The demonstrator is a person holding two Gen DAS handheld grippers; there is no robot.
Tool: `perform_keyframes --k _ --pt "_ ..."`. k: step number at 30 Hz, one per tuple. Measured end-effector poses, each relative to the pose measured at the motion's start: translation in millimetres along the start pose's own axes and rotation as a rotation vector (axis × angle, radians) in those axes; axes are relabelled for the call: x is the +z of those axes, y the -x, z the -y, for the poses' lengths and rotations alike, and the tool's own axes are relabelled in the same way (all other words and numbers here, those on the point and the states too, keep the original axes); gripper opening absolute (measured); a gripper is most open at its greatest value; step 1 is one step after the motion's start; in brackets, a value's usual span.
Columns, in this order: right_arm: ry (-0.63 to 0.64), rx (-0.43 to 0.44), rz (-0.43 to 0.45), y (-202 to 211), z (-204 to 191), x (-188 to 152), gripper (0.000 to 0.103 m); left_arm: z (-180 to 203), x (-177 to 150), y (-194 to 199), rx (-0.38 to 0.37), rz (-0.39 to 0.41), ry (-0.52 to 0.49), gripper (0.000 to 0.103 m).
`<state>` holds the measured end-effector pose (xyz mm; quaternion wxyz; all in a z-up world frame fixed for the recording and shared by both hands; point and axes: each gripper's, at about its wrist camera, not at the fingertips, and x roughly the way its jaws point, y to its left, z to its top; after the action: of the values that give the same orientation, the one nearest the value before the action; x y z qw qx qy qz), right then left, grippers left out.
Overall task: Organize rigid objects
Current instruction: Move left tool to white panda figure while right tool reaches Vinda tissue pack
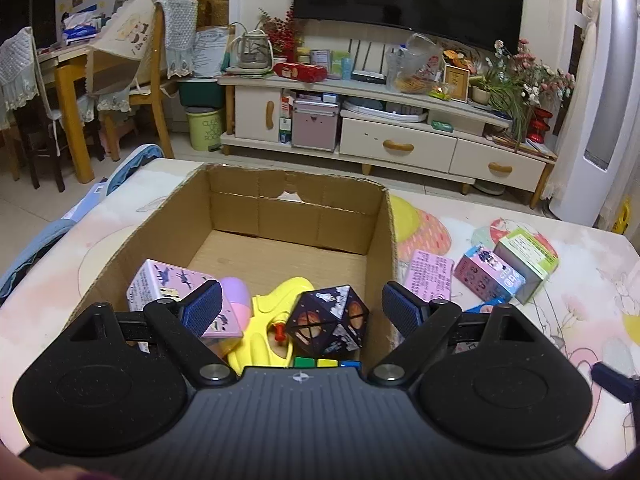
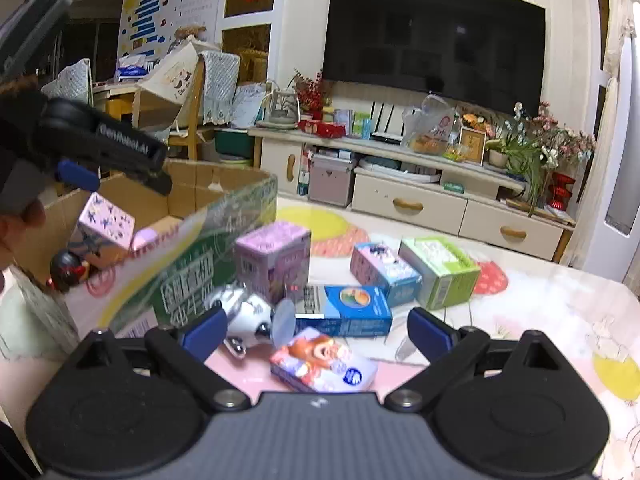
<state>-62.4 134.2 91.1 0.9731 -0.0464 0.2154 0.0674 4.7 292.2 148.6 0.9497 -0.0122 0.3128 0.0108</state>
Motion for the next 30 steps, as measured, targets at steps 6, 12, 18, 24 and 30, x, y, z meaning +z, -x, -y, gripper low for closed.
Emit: perform_keyframes --k 6,12,18,24,30 --pt "0.059 0.039 -0.063 -23 5 -22 0.097 5 -1 0 -0.024 0.011 -0.043 0.103" --pt "0.049 0.082 -0.094 -47 19 -27 0.096 8 -2 -2 -0.047 0.018 -0.079 0.103" --pt "0.052 0.134 -0.130 -68 26 -29 0.087 12 -4 -6 -0.076 0.024 -0.094 0.103" --pt "0.073 0.176 -0.135 -73 34 -31 0.078 18 -3 -8 -0.106 0.035 -0.108 0.103" --pt "0.105 0.184 -0.135 -68 38 -34 0.070 25 -3 -14 -0.127 0.035 -0.135 0.103"
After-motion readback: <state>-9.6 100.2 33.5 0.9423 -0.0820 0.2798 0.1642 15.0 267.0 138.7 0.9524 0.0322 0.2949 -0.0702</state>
